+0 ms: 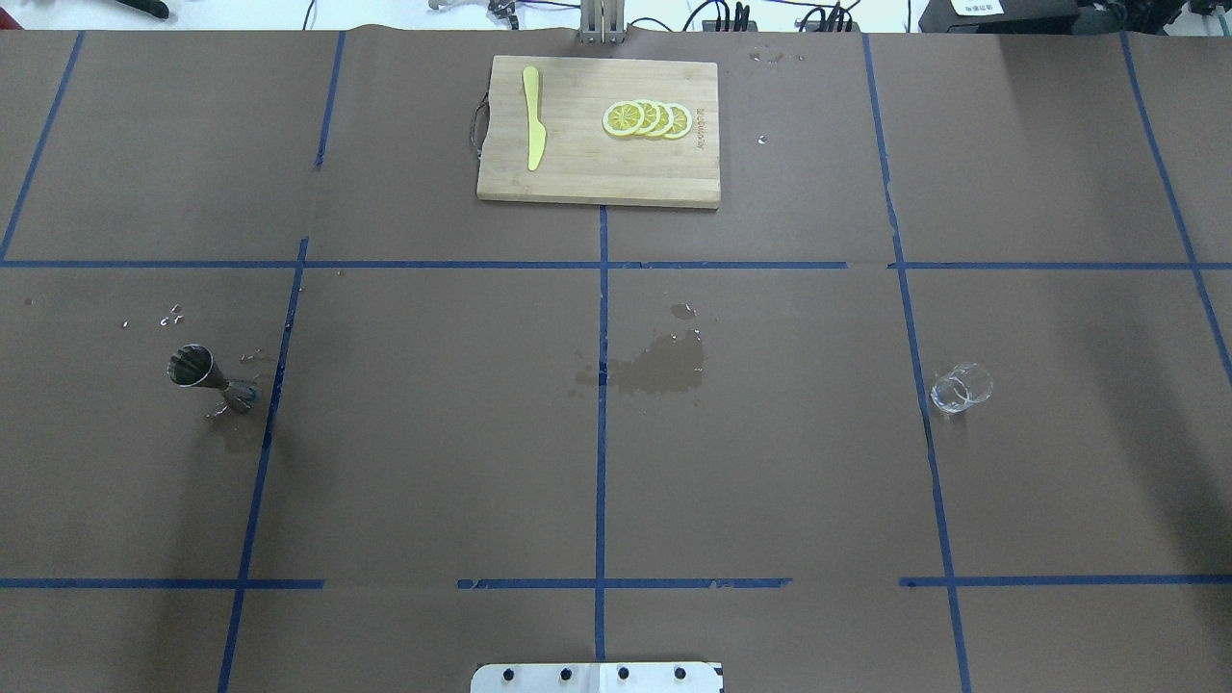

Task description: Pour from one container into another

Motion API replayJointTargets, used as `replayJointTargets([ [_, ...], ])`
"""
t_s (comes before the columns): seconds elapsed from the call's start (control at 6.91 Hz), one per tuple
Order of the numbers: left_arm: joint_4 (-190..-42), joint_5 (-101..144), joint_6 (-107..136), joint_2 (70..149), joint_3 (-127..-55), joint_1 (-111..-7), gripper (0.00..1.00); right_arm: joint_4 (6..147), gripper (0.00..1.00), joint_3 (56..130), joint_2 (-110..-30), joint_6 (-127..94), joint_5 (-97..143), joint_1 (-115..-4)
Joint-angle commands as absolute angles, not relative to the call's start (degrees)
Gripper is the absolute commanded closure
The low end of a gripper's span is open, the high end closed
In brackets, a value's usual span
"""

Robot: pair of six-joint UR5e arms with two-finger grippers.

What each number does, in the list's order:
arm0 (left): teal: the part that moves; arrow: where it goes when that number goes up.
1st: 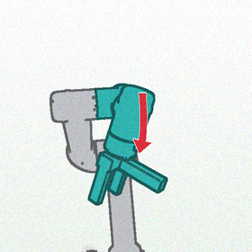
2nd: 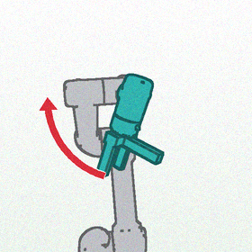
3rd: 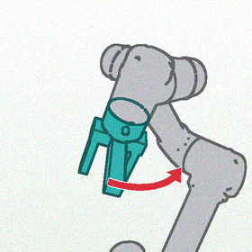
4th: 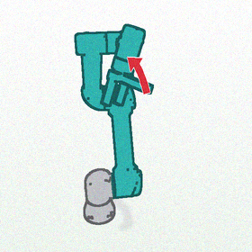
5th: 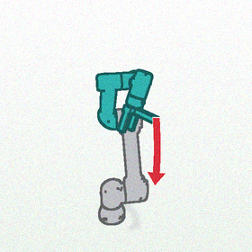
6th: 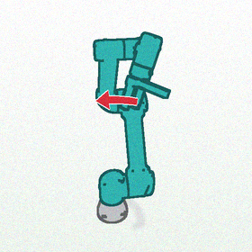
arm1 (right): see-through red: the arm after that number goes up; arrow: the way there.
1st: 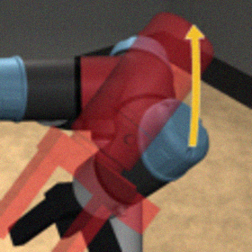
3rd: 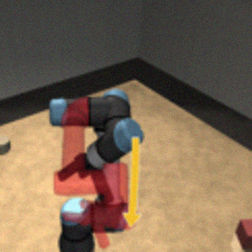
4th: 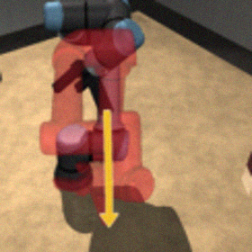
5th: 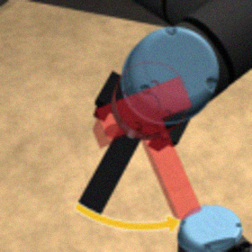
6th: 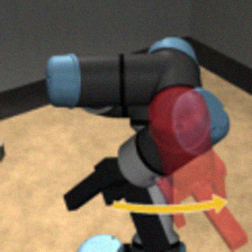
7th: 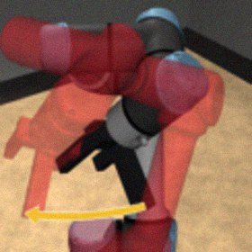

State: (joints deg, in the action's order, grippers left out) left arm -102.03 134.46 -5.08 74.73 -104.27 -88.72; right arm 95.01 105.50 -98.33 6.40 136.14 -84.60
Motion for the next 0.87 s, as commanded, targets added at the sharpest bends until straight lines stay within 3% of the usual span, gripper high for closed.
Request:
replayJointTargets([
  [0.0,-100.04,133.78,-5.01,75.58,-106.07,-86.33,0.00,94.92,0.00,105.38,-98.61,6.50,136.14,-84.64],
  [0.72,-97.65,130.60,-5.19,74.18,-107.93,-86.84,0.00,94.92,0.00,106.08,-98.18,5.98,135.01,-87.01],
])
